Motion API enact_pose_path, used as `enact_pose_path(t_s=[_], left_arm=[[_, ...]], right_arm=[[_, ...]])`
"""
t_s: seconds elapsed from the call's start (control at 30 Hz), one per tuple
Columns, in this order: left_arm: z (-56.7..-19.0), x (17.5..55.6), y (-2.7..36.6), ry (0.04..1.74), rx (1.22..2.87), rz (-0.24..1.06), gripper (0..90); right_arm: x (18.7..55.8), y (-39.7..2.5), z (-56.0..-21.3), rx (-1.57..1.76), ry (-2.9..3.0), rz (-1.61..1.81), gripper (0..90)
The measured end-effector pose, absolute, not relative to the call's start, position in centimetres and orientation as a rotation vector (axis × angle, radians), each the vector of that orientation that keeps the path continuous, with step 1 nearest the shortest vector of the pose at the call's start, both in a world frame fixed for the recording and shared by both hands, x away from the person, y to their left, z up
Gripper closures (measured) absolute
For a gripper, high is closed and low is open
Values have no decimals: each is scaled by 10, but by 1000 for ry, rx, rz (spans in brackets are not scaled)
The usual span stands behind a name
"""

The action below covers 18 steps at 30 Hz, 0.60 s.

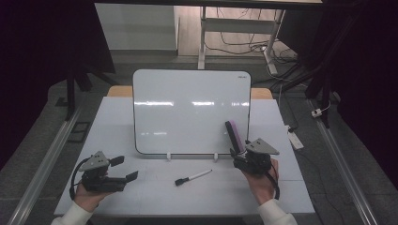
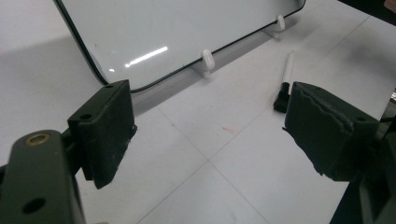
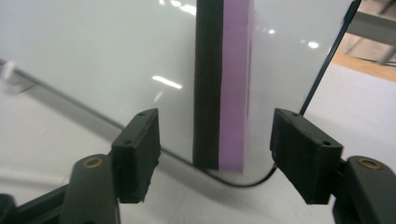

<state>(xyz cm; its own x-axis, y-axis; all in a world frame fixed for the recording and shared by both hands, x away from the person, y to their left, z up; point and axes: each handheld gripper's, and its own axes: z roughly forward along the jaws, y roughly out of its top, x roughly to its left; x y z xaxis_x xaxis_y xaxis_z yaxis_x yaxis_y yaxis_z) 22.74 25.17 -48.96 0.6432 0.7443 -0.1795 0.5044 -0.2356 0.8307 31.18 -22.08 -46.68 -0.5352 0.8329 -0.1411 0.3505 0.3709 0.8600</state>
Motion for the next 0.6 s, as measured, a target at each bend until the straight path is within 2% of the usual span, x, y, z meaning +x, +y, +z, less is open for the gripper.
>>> enact_pose_path(t_s=[0.27, 0.6], left_arm=[[-495, 232, 258, 1009, 1920, 332, 170], [-495, 237, 257, 1011, 1919, 328, 172]], right_arm=[[302, -255, -474, 921, 2171, 1183, 323], [303, -275, -484, 893, 2210, 1233, 331]])
